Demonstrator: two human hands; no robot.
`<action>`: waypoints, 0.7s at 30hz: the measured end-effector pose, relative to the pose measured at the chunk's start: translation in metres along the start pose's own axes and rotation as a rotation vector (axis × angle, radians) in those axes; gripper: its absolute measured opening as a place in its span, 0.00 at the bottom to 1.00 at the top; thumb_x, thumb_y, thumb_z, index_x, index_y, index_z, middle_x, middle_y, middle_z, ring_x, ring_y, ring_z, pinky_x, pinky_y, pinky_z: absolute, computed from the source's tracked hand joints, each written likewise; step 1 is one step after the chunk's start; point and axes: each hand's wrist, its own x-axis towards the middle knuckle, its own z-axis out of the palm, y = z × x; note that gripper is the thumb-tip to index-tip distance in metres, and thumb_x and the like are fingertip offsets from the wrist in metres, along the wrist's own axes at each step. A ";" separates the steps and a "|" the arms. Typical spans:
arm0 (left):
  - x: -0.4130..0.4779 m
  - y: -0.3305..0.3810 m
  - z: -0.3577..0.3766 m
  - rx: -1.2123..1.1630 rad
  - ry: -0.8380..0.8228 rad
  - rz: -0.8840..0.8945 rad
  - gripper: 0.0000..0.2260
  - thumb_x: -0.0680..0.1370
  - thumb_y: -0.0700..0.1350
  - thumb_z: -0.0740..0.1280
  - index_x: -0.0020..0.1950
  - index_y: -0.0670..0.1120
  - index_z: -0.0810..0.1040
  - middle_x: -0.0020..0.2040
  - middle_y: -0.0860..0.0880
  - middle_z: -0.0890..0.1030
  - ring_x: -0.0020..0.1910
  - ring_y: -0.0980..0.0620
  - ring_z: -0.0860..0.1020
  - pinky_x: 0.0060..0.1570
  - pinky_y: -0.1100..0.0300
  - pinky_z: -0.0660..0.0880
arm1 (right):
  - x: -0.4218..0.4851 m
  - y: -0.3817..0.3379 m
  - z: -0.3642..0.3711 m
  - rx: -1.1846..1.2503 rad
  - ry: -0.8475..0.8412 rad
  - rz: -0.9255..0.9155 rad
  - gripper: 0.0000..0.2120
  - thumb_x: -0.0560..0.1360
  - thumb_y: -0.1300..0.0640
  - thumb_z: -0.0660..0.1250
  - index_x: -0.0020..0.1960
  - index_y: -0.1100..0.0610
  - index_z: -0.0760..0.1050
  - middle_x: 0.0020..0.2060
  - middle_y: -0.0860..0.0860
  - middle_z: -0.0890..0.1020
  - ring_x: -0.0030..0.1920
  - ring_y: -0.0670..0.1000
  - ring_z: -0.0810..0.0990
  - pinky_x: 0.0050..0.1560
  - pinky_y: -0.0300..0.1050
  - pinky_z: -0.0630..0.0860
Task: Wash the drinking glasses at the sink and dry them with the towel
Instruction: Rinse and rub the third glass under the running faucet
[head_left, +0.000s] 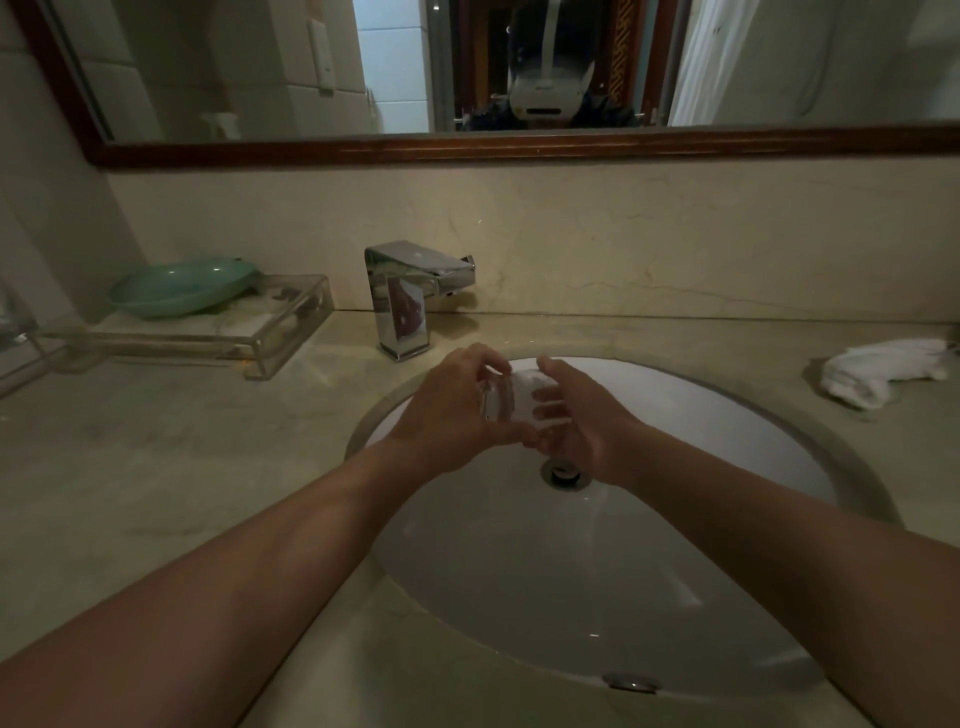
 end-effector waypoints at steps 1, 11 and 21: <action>-0.001 -0.002 0.001 -0.030 -0.024 -0.065 0.35 0.62 0.57 0.85 0.65 0.51 0.75 0.56 0.53 0.77 0.50 0.55 0.78 0.42 0.69 0.72 | -0.004 -0.001 0.002 -0.088 0.065 -0.097 0.22 0.77 0.38 0.67 0.56 0.57 0.78 0.49 0.55 0.81 0.42 0.57 0.80 0.38 0.47 0.76; -0.004 -0.006 0.001 -0.473 -0.244 -0.312 0.24 0.65 0.36 0.82 0.57 0.50 0.82 0.46 0.48 0.85 0.45 0.50 0.85 0.39 0.56 0.83 | -0.011 0.004 0.015 -0.540 0.130 -0.980 0.10 0.78 0.48 0.71 0.55 0.52 0.82 0.51 0.45 0.81 0.51 0.45 0.80 0.47 0.38 0.78; 0.003 -0.003 -0.007 -0.791 -0.082 -0.551 0.20 0.69 0.27 0.77 0.56 0.44 0.79 0.51 0.47 0.81 0.43 0.51 0.82 0.47 0.54 0.83 | 0.005 -0.034 0.021 -0.162 0.124 -0.609 0.15 0.83 0.59 0.62 0.66 0.48 0.78 0.59 0.49 0.79 0.43 0.52 0.82 0.30 0.44 0.79</action>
